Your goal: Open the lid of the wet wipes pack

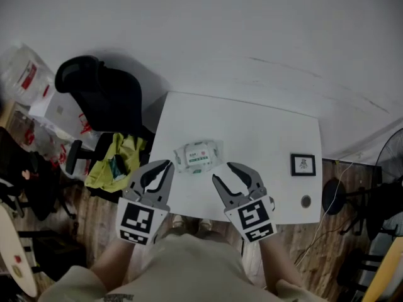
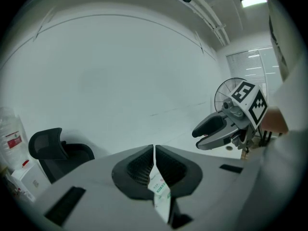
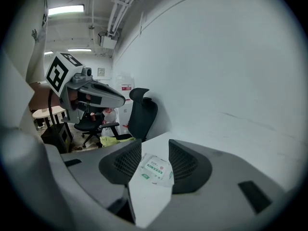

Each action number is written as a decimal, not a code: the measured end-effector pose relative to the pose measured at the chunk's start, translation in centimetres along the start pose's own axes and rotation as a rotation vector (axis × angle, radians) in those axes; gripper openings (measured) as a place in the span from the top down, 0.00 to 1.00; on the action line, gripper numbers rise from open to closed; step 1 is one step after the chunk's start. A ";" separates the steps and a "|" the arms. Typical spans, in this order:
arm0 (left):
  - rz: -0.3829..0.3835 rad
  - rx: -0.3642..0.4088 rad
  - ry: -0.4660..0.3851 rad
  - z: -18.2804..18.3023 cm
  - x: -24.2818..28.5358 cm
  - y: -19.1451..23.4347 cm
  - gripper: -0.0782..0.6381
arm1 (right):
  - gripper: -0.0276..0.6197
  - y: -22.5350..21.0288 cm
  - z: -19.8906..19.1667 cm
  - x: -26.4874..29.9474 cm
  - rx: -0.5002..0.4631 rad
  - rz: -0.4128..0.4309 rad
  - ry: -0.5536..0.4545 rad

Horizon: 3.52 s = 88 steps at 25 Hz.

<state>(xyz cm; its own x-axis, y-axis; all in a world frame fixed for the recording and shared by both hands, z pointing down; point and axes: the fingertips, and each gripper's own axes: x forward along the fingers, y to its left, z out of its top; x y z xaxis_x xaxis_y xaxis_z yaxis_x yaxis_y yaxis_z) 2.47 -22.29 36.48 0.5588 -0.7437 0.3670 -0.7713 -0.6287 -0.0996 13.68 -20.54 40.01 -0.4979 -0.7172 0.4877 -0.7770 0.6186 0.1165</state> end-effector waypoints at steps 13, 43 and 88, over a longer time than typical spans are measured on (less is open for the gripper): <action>-0.077 -0.031 0.179 -9.5 6.3 1.9 0.85 | 0.66 0.2 -7.0 9.4 -0.156 0.016 0.243; -0.269 -0.047 0.495 -28.5 16.4 0.2 0.85 | 0.70 2.0 -19.5 21.5 -0.471 0.093 0.490; -0.356 -0.226 0.485 -29.6 16.7 0.5 0.85 | 0.87 -4.8 -14.9 28.6 -0.251 0.016 0.378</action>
<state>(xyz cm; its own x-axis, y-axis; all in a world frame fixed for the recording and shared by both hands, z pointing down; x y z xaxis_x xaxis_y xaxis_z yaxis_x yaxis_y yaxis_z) 2.43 -28.29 69.90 0.6322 -0.2772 0.7235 -0.6387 -0.7152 0.2840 8.87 -39.22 66.32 -0.2969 -0.5679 0.7677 -0.6300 0.7207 0.2895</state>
